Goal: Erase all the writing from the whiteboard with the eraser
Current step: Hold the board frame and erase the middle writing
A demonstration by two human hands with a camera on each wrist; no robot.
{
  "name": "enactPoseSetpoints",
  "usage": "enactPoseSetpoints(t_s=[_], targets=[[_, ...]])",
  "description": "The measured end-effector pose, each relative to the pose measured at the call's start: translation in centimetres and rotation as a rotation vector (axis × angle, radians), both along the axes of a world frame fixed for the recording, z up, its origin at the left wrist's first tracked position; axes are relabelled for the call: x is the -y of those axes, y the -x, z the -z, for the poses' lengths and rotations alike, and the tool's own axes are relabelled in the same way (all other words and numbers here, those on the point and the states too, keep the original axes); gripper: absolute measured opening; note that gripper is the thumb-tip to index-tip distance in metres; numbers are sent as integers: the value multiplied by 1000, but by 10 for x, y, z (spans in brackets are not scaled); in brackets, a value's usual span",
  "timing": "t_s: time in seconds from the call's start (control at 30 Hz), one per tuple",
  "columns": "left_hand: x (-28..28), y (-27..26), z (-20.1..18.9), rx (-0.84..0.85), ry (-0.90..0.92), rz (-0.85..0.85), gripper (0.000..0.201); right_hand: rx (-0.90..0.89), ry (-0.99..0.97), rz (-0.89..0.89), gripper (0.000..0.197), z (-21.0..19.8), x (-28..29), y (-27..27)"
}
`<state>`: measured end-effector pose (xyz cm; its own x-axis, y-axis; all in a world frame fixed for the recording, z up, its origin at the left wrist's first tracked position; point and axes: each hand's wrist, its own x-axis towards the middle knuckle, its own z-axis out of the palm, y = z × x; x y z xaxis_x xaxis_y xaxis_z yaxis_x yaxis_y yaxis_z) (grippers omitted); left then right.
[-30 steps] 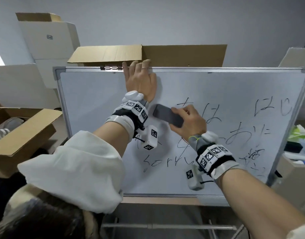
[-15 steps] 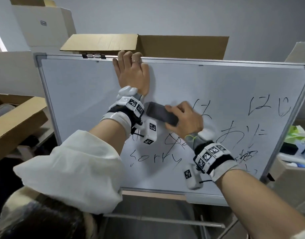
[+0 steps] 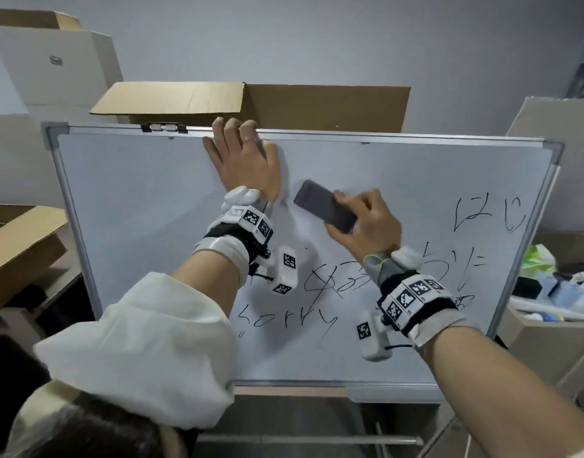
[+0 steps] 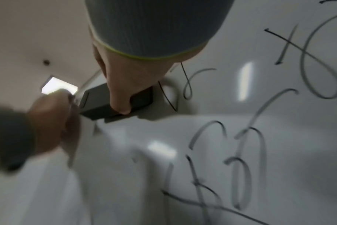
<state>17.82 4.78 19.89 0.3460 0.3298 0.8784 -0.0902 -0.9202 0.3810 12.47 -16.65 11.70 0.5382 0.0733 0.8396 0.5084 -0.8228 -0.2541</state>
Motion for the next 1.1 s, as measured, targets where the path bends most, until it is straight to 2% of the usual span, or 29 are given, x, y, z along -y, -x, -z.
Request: enactPoseSetpoints(t_s=[0.07,0.1,0.23,0.33,0.4,0.57,0.6,0.73,0.8,0.97,1.03,1.1], targets=[[1,1,1,15,14,2,35,46,-136,52,54,-19,5,-4],[0,1,2,17,20,0,35,37,-141,56,53,-19,5,-5],[1,-3,-4,-7,76,-9,35,-153,108,-57,59,23,-5,7],[8,-3,-5,-42,99,-50,35,-188,287,-142,60,52,-2,15],[14,-3,-6,-40,77,-42,34,-130,292,-136,59,40,7,11],[51,-1,-5,-61,6,73,33,-44,41,-31,55,-11,36,-5],[59,0,-5,-43,8,76,34,-54,66,-46,55,-11,37,-4],[82,1,-2,-76,14,63,40,-220,385,-165,61,14,48,6],[92,2,-1,-97,15,39,42,-210,325,-139,60,12,68,6],[111,5,-1,-127,-17,-66,35,-13,-5,-25,54,-28,114,-10],[111,7,-2,-136,11,-70,32,-12,-18,-33,54,-24,112,-11],[115,7,-4,-155,38,-36,33,-58,84,-112,58,1,106,-7]])
